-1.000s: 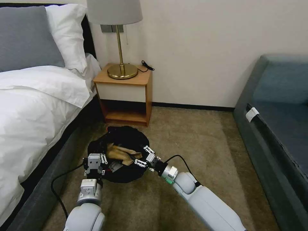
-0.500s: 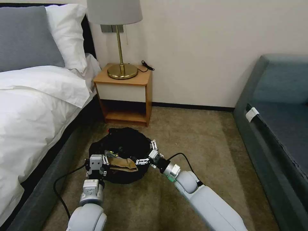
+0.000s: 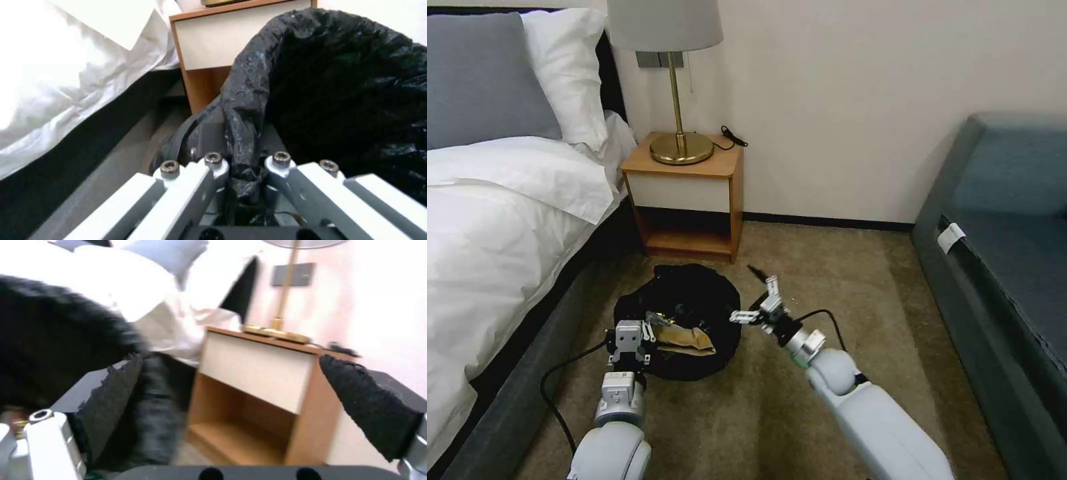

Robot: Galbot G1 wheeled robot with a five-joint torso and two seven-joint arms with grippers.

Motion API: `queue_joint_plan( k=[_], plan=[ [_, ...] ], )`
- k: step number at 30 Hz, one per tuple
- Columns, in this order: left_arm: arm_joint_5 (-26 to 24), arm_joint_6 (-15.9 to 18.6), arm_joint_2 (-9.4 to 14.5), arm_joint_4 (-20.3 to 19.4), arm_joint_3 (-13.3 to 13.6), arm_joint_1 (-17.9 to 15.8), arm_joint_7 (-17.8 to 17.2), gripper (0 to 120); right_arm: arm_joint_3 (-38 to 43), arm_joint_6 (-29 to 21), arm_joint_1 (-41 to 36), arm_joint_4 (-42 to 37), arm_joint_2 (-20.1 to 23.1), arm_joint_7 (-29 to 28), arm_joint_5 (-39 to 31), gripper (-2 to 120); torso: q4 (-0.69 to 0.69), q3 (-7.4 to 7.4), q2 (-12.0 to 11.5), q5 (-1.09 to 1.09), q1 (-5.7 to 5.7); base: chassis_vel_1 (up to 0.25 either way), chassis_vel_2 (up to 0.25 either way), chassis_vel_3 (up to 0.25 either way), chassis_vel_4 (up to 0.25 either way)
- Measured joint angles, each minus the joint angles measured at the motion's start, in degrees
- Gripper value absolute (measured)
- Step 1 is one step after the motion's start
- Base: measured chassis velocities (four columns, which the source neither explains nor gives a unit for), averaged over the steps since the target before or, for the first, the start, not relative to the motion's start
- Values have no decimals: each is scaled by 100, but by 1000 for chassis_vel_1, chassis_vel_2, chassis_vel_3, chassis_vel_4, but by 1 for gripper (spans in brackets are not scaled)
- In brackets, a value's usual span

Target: Pick up the trash bin, then pick up the garbage on the floor and place it into the trash bin.

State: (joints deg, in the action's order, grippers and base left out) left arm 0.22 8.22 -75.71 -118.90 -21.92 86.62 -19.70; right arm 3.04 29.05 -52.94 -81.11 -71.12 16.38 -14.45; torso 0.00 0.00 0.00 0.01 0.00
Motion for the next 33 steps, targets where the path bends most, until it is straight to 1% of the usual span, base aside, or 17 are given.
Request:
queue_joint_plan(
  k=[10,16,19,24,31,33],
  plan=[
    [-3,0,-21,146,77,-125,0,4,799,0,-30,250,42,16,-232,100,0,0,0,-1,0,0,0,0,0],
    [-27,0,-2,181,79,-173,1,4,1128,2,-45,596,-129,1,-198,100,0,0,0,0,0,0,0,0,0],
    [-56,-1,25,204,78,-210,3,4,1371,2,-73,845,-270,-107,-198,100,0,0,0,0,0,0,0,0,0],
    [-84,-6,19,244,77,-254,3,4,1580,2,-101,1068,-347,-203,-194,100,0,0,0,-1,0,0,0,0,0],
    [-180,-22,-65,356,152,-390,-4,4,1923,84,-130,1446,-418,-337,-204,100,0,0,0,-1,0,0,0,0,0],
    [-292,-26,-116,423,187,-465,-29,4,2040,135,-120,1595,-428,-346,-212,100,0,0,0,-1,0,0,0,0,0]
  ],
)
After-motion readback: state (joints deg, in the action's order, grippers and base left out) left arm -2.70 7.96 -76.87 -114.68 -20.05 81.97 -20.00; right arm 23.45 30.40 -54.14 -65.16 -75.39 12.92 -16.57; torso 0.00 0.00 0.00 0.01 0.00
